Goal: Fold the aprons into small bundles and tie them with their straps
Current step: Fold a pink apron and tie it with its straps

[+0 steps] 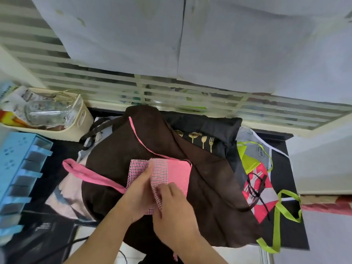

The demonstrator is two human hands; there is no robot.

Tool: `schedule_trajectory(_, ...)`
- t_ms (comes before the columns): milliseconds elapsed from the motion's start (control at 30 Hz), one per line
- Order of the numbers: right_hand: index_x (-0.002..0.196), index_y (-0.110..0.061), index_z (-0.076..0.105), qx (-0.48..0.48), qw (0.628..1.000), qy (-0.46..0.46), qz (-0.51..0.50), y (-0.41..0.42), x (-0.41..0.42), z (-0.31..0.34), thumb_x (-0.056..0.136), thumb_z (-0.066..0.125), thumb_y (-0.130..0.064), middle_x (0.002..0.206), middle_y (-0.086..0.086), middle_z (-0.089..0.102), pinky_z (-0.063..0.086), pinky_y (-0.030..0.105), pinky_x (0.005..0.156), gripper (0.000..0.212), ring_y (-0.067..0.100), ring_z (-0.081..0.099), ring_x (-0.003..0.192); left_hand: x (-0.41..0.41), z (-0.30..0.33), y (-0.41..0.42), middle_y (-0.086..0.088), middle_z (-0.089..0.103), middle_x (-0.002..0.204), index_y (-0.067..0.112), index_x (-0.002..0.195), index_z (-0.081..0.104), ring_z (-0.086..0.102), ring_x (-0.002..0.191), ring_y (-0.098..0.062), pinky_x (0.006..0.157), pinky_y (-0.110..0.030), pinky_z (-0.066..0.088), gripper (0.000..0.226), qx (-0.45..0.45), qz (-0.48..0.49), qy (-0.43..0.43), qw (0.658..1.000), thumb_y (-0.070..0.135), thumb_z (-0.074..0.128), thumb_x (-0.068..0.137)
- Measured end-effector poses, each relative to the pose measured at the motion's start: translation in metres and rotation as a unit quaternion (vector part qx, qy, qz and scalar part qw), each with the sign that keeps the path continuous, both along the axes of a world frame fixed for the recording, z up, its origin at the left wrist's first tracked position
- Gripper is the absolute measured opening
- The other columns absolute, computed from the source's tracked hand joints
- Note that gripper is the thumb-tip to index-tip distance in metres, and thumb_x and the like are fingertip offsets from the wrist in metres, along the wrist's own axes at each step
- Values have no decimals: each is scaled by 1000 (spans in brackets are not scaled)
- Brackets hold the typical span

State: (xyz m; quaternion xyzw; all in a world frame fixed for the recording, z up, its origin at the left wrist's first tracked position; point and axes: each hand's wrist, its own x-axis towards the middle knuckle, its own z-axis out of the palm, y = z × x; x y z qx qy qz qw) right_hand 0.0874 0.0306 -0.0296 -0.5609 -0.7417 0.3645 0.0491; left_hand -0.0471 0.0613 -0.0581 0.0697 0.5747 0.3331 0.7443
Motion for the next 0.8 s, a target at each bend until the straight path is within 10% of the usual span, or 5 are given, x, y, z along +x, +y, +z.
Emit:
schedule_trajectory(100,132,-22,49,0,997,-7,78,-12,-11,-18,84,53,-33,128,-4,48,45,37,106,50,20,44,116,-11,-3,-4,-2,79,95,20,108,70,71,103,-26,78,-35,54,10,37,-40,142,988,23,62,103)
schedule_trajectory(200,131,-25,50,1,999,-11,48,-21,-7,-29,83,51,-50,130,-7,46,37,31,112,55,17,39,121,-31,-22,-4,14,67,98,34,103,63,65,99,-14,69,-27,47,18,71,-102,300,946,17,56,105)
schedule_trajectory(500,155,-34,33,-124,991,-37,-24,-18,27,-69,95,56,-29,167,-9,17,29,34,125,64,20,18,151,-44,-43,-9,6,61,145,26,151,50,56,135,-18,117,-43,41,46,165,-111,469,860,22,55,106)
schedule_trajectory(700,145,-21,44,-191,947,64,-250,-1,31,-82,92,64,-13,140,-5,47,51,23,100,58,6,55,117,-27,-38,-42,4,41,139,26,140,53,42,130,-15,112,-36,38,62,256,-163,615,728,3,74,86)
schedule_trajectory(800,131,-19,49,-230,928,78,-282,10,29,-87,90,65,-13,116,-6,60,52,13,69,45,5,62,95,-18,-49,-61,18,43,134,32,137,58,47,123,-1,109,-24,42,48,296,-298,543,727,13,69,94)
